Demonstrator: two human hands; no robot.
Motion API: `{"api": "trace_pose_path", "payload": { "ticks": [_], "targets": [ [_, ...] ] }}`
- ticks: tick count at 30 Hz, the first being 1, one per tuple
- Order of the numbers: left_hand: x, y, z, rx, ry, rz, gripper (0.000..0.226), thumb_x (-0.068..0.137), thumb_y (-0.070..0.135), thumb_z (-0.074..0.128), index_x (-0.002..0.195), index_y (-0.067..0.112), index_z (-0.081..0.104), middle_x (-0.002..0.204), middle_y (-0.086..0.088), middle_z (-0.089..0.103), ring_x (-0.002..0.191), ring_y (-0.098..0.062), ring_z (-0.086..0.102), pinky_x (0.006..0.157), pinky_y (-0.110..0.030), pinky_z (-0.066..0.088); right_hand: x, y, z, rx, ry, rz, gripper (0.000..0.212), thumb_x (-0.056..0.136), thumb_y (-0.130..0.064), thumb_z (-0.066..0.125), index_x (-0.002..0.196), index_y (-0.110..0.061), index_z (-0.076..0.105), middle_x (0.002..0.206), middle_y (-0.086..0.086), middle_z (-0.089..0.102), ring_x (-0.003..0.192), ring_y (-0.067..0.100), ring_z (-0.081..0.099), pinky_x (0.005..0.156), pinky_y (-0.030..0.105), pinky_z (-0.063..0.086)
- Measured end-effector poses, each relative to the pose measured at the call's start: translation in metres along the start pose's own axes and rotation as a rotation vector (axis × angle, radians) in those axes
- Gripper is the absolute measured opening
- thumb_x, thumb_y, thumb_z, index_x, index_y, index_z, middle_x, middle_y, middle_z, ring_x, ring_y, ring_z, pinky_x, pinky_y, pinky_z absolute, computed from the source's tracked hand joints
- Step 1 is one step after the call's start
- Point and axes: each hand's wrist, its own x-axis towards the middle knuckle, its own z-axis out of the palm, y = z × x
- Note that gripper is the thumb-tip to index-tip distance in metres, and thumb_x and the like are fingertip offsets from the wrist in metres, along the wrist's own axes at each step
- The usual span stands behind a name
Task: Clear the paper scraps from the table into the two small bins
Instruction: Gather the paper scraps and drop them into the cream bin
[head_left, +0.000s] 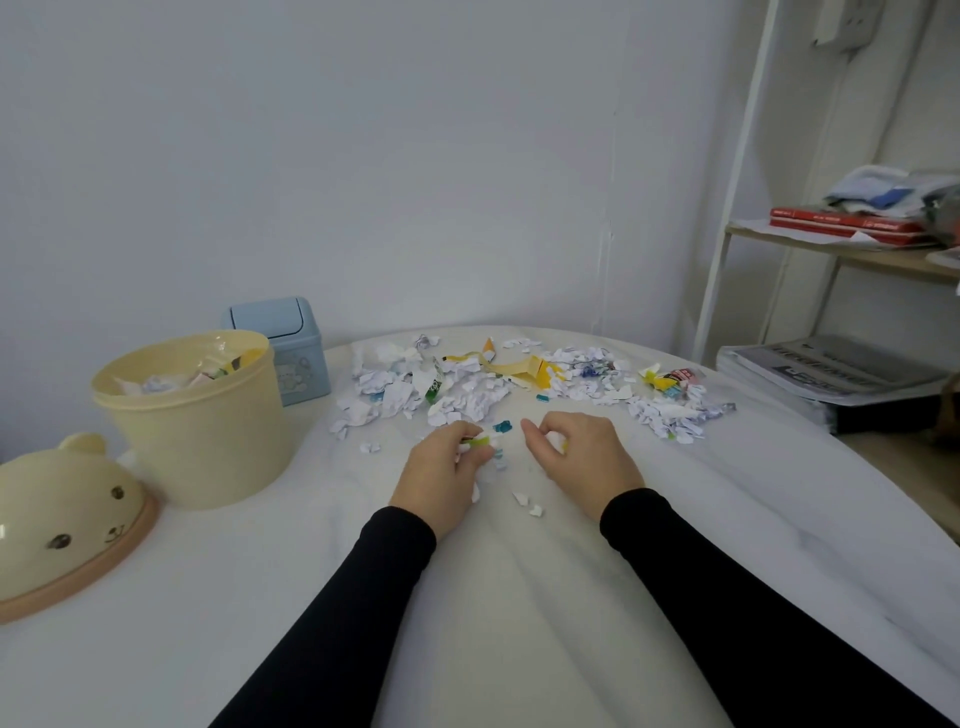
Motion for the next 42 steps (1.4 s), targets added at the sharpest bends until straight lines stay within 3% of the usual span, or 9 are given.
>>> {"api": "trace_pose_path", "payload": {
  "ticks": [7, 12, 15, 20, 24, 27, 32, 36, 42],
  "targets": [
    [-0.009, -0.009, -0.020, -0.391, 0.219, -0.175, 0.034, 0.093, 0.032, 0.056, 0.119, 0.011, 0.058, 0.096, -0.007, 0.063, 0.068, -0.007, 0.054, 0.061, -0.014, 0.041, 0.008, -0.025, -0.003, 0.101, -0.006, -0.003, 0.032, 0.092, -0.040, 0.055, 0.066, -0.020, 0.057, 0.062, 0.001, 0.059, 0.061, 0.027, 0.058, 0.061, 0.029, 0.046],
    [-0.010, -0.008, -0.057, -0.710, 0.300, -0.254, 0.032, 0.094, 0.032, 0.055, 0.115, 0.007, 0.060, 0.077, 0.003, 0.055, 0.066, -0.008, 0.049, 0.059, -0.019, 0.039, 0.026, -0.081, 0.012, 0.257, 0.045, -0.072, 0.037, 0.091, -0.032, 0.059, 0.057, -0.024, 0.049, 0.054, -0.009, 0.049, 0.049, 0.009, 0.042, 0.053, 0.008, 0.034],
    [-0.006, 0.001, -0.096, -0.769, 0.329, -0.208, 0.025, 0.094, 0.031, 0.055, 0.110, 0.012, 0.060, 0.082, 0.002, 0.056, 0.071, -0.010, 0.049, 0.064, -0.022, 0.040, 0.040, -0.118, 0.024, 0.347, 0.055, -0.109, 0.039, 0.090, -0.032, 0.059, 0.054, -0.021, 0.048, 0.053, -0.005, 0.049, 0.051, 0.009, 0.043, 0.059, 0.016, 0.035],
    [0.011, 0.002, -0.179, -0.723, 0.384, -0.070, 0.019, 0.094, 0.031, 0.056, 0.104, 0.017, 0.063, 0.088, -0.005, 0.059, 0.081, -0.018, 0.054, 0.074, -0.031, 0.044, 0.067, -0.186, 0.055, 0.482, -0.033, -0.175, 0.033, 0.091, -0.034, 0.057, 0.067, -0.012, 0.057, 0.055, -0.006, 0.050, 0.060, 0.014, 0.059, 0.051, 0.013, 0.038],
    [0.023, -0.016, -0.230, -0.553, 0.492, -0.014, 0.022, 0.096, 0.030, 0.053, 0.107, 0.013, 0.060, 0.075, 0.003, 0.055, 0.067, -0.011, 0.052, 0.060, -0.017, 0.045, 0.085, -0.231, 0.075, 0.525, -0.094, -0.205, 0.033, 0.092, -0.037, 0.054, 0.066, -0.018, 0.054, 0.057, -0.008, 0.051, 0.054, 0.008, 0.051, 0.050, 0.018, 0.034],
    [0.035, -0.035, -0.238, -0.321, 0.546, -0.058, 0.028, 0.096, 0.031, 0.052, 0.117, 0.013, 0.057, 0.086, -0.002, 0.060, 0.062, -0.008, 0.051, 0.051, -0.013, 0.042, 0.094, -0.255, 0.092, 0.577, -0.093, -0.211, 0.029, 0.092, -0.038, 0.053, 0.074, -0.015, 0.058, 0.068, -0.006, 0.057, 0.075, 0.015, 0.064, 0.062, 0.022, 0.041],
    [0.052, -0.054, -0.236, 0.110, 0.369, -0.147, 0.031, 0.098, 0.022, 0.044, 0.126, 0.012, 0.051, 0.105, -0.001, 0.056, 0.083, -0.012, 0.052, 0.067, -0.021, 0.039, 0.099, -0.271, 0.129, 0.501, -0.120, -0.172, 0.037, 0.092, -0.038, 0.050, 0.074, -0.008, 0.062, 0.078, 0.006, 0.067, 0.074, 0.024, 0.062, 0.071, 0.034, 0.051],
    [0.054, -0.060, -0.236, -0.007, 0.328, -0.191, 0.024, 0.094, 0.017, 0.045, 0.117, 0.020, 0.051, 0.106, -0.002, 0.062, 0.081, -0.015, 0.061, 0.064, -0.025, 0.051, 0.097, -0.267, 0.139, 0.500, -0.220, -0.170, 0.031, 0.096, -0.032, 0.045, 0.075, -0.010, 0.054, 0.066, 0.001, 0.055, 0.058, 0.019, 0.054, 0.055, 0.028, 0.046],
    [0.056, -0.058, -0.246, -0.207, 0.263, -0.236, 0.027, 0.088, 0.014, 0.053, 0.114, 0.018, 0.057, 0.102, -0.001, 0.067, 0.084, -0.016, 0.064, 0.069, -0.029, 0.054, 0.101, -0.270, 0.134, 0.507, -0.260, -0.245, 0.018, 0.097, -0.032, 0.044, 0.099, -0.016, 0.051, 0.074, -0.005, 0.054, 0.062, 0.012, 0.053, 0.057, 0.019, 0.043]
  ]
}}
